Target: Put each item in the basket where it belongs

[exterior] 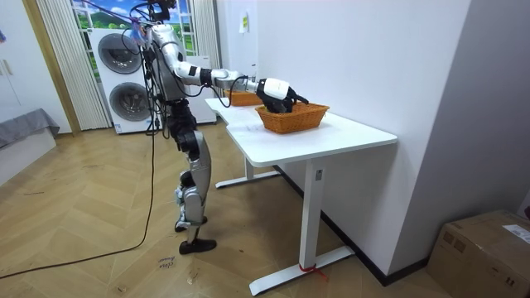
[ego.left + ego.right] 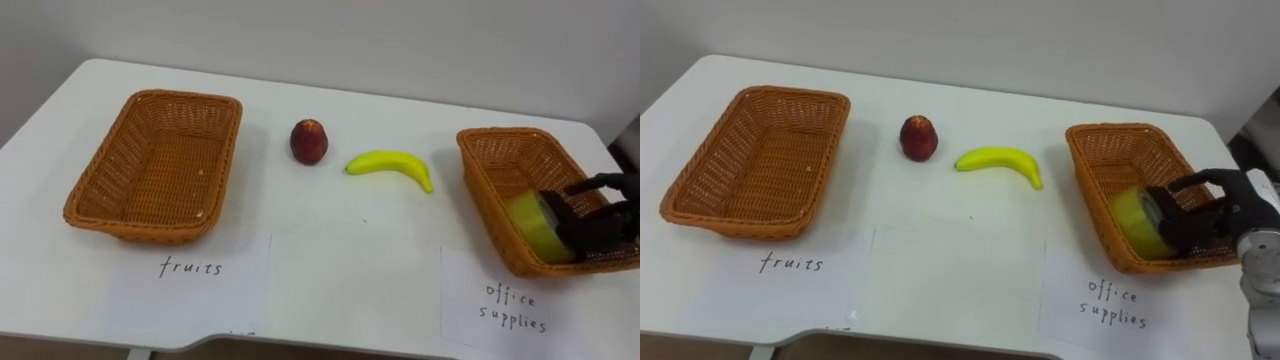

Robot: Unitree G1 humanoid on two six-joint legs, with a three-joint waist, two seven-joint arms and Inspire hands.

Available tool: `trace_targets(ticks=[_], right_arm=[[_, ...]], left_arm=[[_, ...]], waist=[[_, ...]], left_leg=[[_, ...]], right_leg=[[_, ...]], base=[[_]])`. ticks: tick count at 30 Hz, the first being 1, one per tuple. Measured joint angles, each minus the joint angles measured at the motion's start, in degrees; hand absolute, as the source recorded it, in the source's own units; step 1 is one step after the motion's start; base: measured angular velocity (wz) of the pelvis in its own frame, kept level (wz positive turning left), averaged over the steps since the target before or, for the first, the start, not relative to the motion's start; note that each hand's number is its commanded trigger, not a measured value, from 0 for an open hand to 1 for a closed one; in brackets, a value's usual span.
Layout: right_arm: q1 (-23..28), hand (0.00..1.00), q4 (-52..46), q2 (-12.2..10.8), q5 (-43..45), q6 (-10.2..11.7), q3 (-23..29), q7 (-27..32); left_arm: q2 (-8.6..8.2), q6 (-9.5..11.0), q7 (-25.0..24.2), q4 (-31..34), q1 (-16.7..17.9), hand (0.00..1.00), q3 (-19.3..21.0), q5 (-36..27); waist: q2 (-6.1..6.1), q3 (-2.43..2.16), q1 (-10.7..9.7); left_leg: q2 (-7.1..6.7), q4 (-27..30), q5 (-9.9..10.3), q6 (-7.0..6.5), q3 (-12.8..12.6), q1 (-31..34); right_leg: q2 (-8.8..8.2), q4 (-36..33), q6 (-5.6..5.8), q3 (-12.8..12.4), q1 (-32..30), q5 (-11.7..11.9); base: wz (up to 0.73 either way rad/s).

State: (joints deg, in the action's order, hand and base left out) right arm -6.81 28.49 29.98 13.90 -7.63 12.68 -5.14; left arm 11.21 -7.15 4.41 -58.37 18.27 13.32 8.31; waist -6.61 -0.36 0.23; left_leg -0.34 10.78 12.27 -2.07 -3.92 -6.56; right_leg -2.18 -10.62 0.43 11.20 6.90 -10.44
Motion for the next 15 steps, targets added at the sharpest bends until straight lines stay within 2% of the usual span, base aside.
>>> trace_targets(ticks=[15], right_arm=[[-0.01, 0.0, 0.0, 0.0, -0.18, 0.03, 0.0, 0.0]], left_arm=[[0.0, 0.05, 0.35, 0.0, 0.0, 0.0, 0.0, -1.42]], waist=[[-0.03, 0.07, 0.02]], left_leg=[[0.0, -0.02, 0.0, 0.0, 0.0, -0.01]], right_leg=[[0.0, -0.01, 0.0, -0.03, -0.02, 0.0]], base=[[0.0]])
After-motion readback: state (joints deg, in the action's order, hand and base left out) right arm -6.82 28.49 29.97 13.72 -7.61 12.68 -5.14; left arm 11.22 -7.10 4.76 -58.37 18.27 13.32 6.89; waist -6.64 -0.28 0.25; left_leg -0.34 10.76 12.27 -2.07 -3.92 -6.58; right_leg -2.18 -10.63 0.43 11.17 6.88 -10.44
